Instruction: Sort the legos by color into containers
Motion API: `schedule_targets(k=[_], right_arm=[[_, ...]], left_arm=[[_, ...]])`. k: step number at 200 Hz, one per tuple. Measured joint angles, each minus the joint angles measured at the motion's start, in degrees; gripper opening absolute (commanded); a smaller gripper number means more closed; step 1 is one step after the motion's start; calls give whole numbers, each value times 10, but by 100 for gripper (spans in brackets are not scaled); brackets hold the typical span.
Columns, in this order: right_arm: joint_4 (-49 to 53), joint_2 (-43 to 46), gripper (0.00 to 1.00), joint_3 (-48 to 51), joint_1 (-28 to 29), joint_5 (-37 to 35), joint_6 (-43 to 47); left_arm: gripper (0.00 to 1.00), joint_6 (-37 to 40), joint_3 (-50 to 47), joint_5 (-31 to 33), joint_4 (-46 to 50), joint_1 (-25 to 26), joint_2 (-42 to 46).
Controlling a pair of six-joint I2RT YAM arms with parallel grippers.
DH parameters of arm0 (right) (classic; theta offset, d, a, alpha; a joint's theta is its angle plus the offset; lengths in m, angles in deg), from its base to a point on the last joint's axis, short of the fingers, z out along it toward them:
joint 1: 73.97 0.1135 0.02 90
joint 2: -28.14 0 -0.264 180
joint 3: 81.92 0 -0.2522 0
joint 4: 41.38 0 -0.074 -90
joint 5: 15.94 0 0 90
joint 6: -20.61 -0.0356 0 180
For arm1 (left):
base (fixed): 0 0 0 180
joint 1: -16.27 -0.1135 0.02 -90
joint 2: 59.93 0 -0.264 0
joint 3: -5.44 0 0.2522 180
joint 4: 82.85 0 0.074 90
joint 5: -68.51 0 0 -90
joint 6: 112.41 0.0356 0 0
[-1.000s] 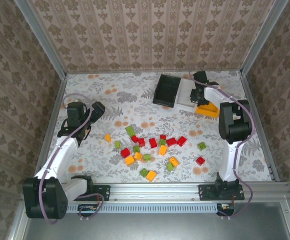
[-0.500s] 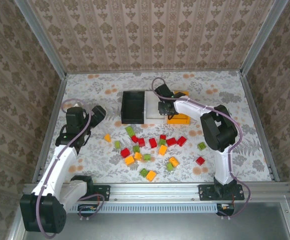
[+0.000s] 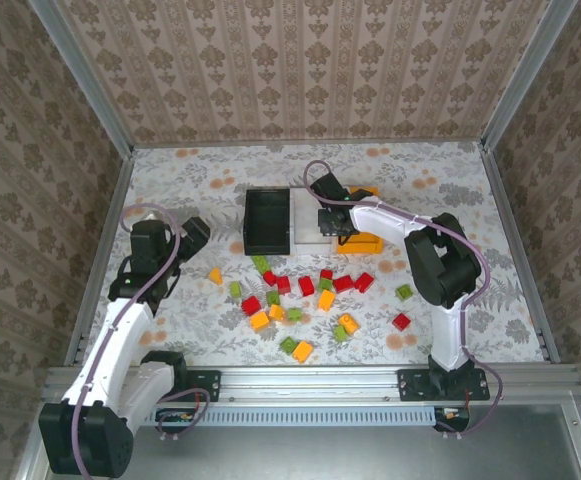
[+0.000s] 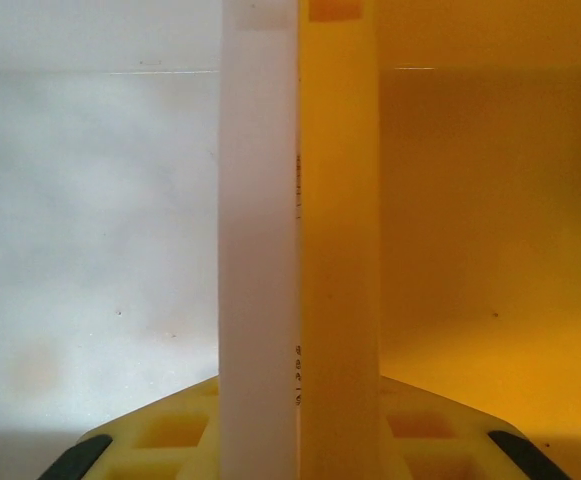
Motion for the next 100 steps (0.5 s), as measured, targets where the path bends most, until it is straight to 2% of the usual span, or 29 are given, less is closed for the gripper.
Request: schedule_targets(k=[25, 46, 68, 100], right_arm=[[-4, 4, 39, 6, -1, 2, 0], [-5, 11, 57, 10, -1, 5, 2], [-13, 32, 69, 13, 0, 5, 1], [-27, 108, 73, 49, 10, 5, 0]], left_arm=[[100, 0, 0, 0, 3, 0, 0], [100, 0, 0, -1, 6, 0, 0], [100, 0, 0, -3, 9, 0, -2], [100, 0, 4, -13, 14, 3, -1]])
